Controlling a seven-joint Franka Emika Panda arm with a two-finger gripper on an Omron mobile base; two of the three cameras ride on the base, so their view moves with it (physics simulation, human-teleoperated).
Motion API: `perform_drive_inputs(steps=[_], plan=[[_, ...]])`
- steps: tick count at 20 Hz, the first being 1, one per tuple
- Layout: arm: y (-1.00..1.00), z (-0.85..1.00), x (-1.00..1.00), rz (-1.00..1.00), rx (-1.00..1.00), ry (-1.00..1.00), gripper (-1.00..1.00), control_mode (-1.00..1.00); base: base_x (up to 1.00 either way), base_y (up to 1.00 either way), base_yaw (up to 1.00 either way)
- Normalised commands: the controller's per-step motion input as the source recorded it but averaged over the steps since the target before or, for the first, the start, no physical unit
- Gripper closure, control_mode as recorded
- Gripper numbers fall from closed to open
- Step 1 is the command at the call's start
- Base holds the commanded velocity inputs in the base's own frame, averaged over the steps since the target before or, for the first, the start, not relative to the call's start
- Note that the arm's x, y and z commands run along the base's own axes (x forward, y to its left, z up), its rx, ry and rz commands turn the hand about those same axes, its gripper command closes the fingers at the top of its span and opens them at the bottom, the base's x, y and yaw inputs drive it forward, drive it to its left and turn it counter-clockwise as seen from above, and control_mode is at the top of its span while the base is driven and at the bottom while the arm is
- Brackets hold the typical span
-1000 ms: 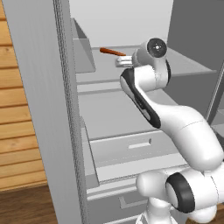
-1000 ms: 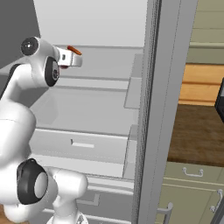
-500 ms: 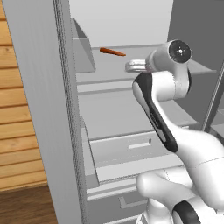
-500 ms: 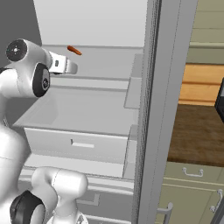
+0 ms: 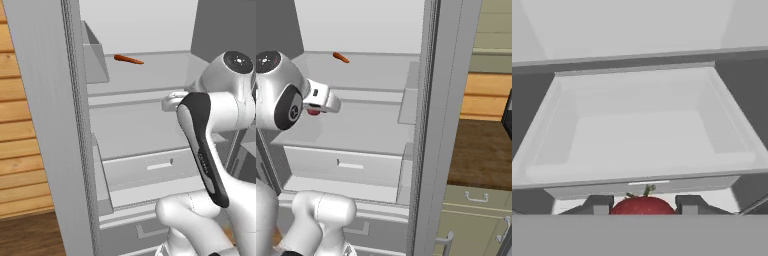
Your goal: Take the strawberry from the fridge and place it on top of the pancake, located on the dining counter.
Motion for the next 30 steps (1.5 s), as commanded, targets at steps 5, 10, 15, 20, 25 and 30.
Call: perform_drive_inputs(steps=[5,10,15,20,25,30], plan=[[-0.10,-0.97,-0.68,0.01,-0.01,0.05,1.00,-1.00,0.00,0.00,0.00],[0.00,-0.67,-0.04,-0.01,-0.13,0.00,1.00,-1.00,0.00,0.00,0.00],[-0.01,-0.61,0.04,-0.04,-0.01,0.03,1.00,-1.00,0.00,0.00,0.00],[0.00,-0.17,0.02,0.00,0.01,0.00,1.00,-1.00,0.00,0.00,0.00],[0.00,0.00,0.00,0.00,0.00,0.00,1.00,-1.00,0.00,0.00,0.00],[0.00,0.00,-0.09,0.00,0.00,0.00,1.00,1.00,-0.26,0.00,0.03]])
